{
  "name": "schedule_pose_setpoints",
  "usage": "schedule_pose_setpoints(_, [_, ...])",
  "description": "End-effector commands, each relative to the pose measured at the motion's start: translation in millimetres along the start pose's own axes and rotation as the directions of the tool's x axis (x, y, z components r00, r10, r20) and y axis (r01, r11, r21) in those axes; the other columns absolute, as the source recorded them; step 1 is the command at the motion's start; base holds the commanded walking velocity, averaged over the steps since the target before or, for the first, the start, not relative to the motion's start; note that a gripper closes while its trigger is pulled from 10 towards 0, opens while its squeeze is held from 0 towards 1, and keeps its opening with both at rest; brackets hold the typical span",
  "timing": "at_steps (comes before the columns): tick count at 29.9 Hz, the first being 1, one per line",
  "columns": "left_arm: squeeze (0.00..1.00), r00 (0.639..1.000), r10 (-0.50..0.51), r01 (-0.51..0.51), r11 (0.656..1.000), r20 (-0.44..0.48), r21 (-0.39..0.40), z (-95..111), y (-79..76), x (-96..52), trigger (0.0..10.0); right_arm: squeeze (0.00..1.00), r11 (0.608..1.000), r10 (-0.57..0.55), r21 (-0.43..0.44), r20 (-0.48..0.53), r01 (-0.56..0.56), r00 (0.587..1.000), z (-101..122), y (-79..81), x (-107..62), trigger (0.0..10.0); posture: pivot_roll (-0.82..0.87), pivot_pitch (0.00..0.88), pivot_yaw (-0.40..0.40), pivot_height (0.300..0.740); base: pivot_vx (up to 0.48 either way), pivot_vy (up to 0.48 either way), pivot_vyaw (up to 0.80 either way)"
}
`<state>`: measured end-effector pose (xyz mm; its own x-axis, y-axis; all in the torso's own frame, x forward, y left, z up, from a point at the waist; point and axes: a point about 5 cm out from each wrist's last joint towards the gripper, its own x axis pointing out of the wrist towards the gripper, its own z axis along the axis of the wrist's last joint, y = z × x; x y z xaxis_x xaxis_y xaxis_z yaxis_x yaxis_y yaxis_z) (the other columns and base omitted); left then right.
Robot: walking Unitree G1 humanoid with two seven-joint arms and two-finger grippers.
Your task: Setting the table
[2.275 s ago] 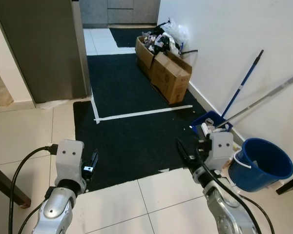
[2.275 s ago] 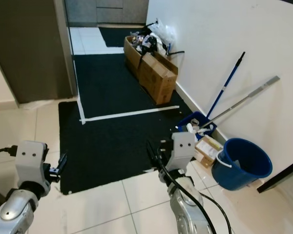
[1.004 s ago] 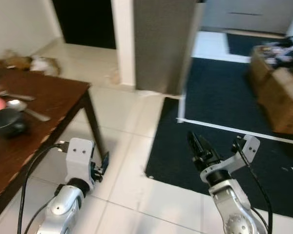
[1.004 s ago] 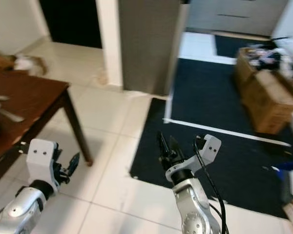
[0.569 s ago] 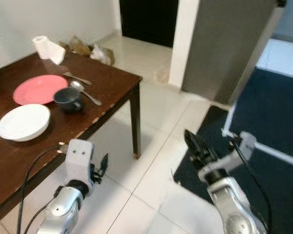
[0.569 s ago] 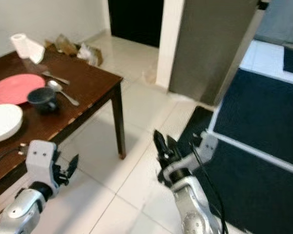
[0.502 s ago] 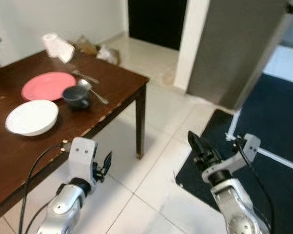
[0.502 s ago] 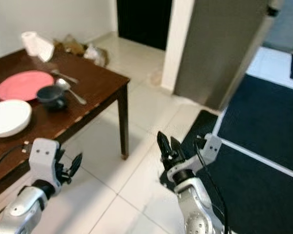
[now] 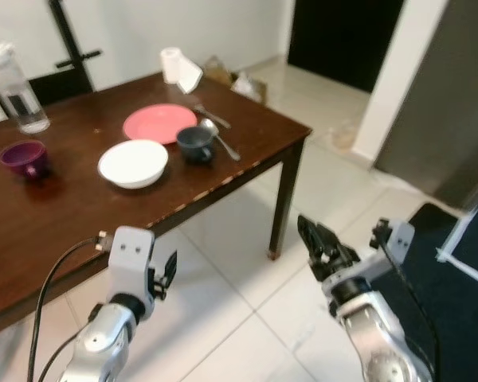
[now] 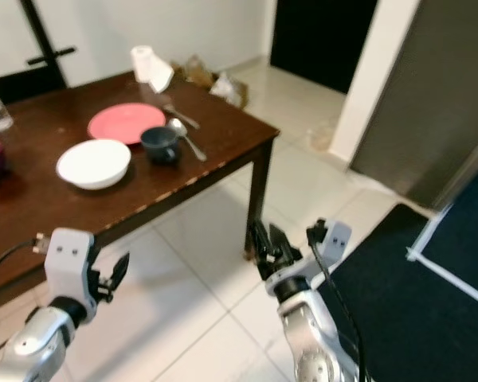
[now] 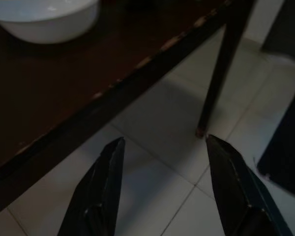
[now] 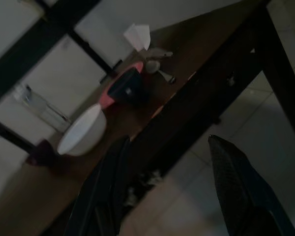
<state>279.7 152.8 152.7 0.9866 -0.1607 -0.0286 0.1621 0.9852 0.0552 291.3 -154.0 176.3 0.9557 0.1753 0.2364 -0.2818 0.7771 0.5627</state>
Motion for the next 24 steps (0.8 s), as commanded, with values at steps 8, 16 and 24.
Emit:
schedule_pose_setpoints(8, [0.00, 0.998, 0.030, -0.030, 1.000, -0.049, 0.010, -10.9, 4.4, -2.8, 10.0, 0.00, 1.000, 0.004, 0.010, -0.024, -0.004, 1.000, -7.4, 2.9, -0.9, 10.0, 0.11, 0.131, 0.060, 0.740, 0.000, 0.000, 0.79])
schedule_pose_setpoints(16, [0.00, 0.997, 0.064, -0.062, 0.997, -0.045, 0.042, -10.2, 5.2, 4.3, 10.0, 0.00, 0.995, -0.057, -0.087, -0.024, 0.055, 0.998, -7.7, -1.9, 1.0, 10.0, 0.10, 0.129, 0.056, 0.740, 0.000, 0.000, 0.49])
schedule_pose_setpoints(24, [0.00, 0.996, 0.083, -0.084, 0.995, 0.011, 0.057, 1.9, 4.0, 13.7, 10.0, 0.00, 0.955, -0.085, -0.275, 0.096, 0.108, 0.992, 17.1, 1.9, 8.0, 10.0, 0.10, 0.128, 0.056, 0.740, 0.394, 0.000, 0.00])
